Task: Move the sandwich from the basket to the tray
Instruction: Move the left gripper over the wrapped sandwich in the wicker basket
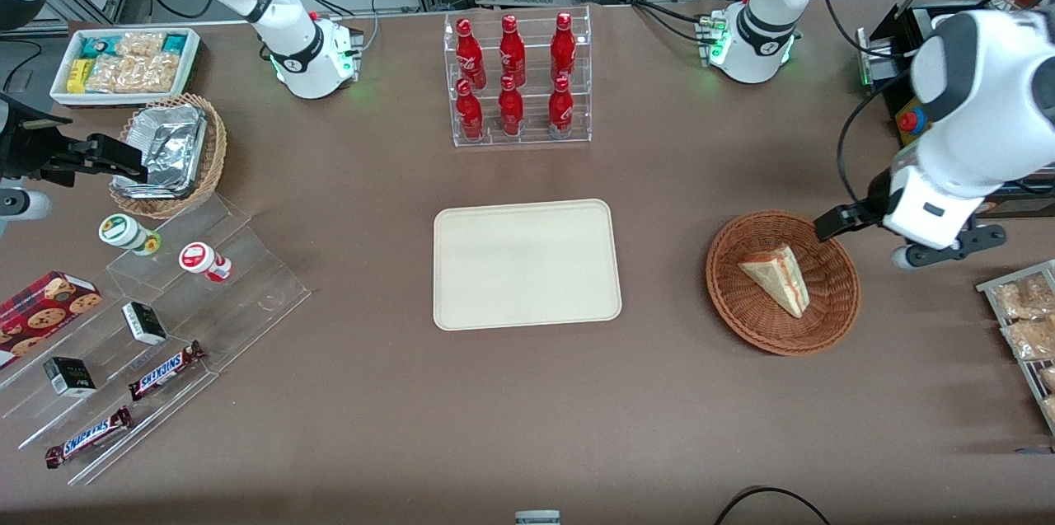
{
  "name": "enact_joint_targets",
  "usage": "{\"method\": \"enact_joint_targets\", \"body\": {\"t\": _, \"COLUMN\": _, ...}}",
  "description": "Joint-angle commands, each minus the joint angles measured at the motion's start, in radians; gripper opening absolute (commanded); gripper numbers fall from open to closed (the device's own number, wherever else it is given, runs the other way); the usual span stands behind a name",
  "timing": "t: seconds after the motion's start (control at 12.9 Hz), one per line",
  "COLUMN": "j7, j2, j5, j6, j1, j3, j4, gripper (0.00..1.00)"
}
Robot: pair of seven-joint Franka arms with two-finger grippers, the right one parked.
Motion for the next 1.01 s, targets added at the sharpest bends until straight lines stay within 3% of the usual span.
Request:
{"method": "enact_joint_targets", "body": {"t": 0.0, "j7": -0.186, "j2": -0.048, "j5": 0.012, "j6": 0.103, "j1": -0.040, "j3": -0.003, "j4": -0.124, "gripper": 1.00}}
{"method": "enact_joint_targets", "body": {"t": 0.31, "j7": -0.231, "j2": -0.074, "j5": 0.014, "j6": 0.310, "j1": -0.046, "j3": -0.002, "j4": -0.319, "gripper": 1.00}}
{"method": "enact_joint_targets", "body": {"t": 0.93, "j7": -0.252, "j2": 0.015, "j5": 0.014, "j6": 0.414, "j1": -0.040, "j3": 0.041, "j4": -0.353, "gripper": 1.00}}
